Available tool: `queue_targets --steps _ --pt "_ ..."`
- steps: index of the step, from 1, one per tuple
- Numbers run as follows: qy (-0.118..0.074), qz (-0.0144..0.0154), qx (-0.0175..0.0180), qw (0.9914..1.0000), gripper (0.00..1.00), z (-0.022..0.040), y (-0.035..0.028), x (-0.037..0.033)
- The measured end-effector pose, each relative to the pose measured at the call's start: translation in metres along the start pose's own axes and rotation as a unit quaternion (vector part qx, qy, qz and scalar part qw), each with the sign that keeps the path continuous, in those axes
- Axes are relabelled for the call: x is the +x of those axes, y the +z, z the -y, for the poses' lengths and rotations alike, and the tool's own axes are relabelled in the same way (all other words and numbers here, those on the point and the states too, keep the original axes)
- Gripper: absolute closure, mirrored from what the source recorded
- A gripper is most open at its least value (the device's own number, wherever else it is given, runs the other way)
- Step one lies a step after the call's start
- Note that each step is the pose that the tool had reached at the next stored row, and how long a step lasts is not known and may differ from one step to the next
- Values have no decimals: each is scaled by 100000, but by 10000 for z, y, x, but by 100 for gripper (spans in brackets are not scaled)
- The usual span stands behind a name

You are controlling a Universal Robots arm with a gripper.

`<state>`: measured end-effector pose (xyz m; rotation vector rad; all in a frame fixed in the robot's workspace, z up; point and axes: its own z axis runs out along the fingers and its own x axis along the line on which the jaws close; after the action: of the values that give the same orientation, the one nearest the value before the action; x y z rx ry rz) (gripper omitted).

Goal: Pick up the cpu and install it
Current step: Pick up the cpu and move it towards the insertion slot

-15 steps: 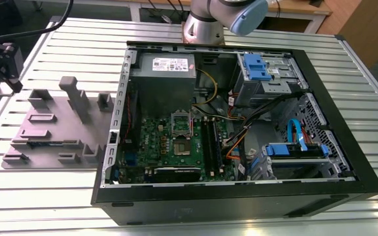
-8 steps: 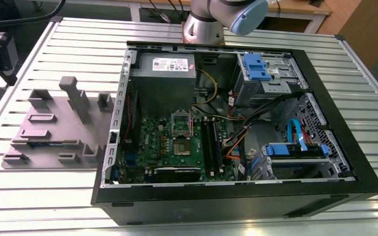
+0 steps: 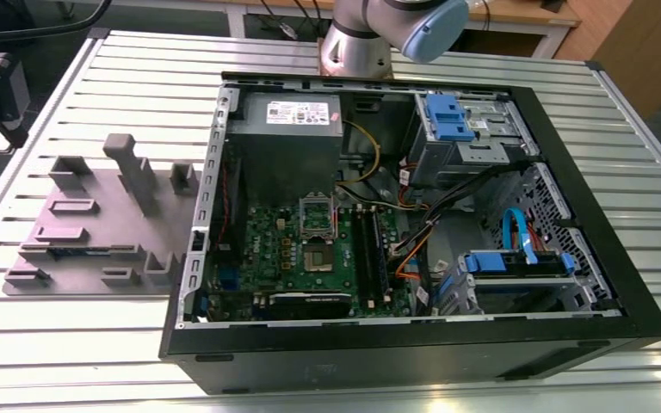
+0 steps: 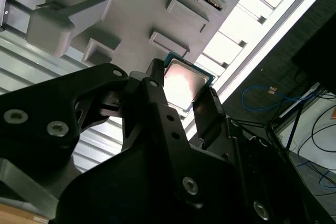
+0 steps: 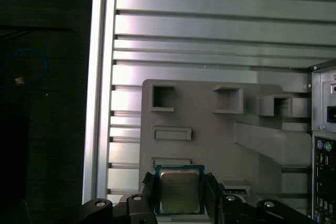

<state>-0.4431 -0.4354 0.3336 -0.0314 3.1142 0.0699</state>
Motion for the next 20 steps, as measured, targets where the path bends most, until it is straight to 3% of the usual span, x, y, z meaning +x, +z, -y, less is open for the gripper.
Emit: queue_targets --steps 7,20 --pt "0 -6 4 100000 53 2 2 -90" --pt "-3 -12 -2 100000 53 10 12 -455"
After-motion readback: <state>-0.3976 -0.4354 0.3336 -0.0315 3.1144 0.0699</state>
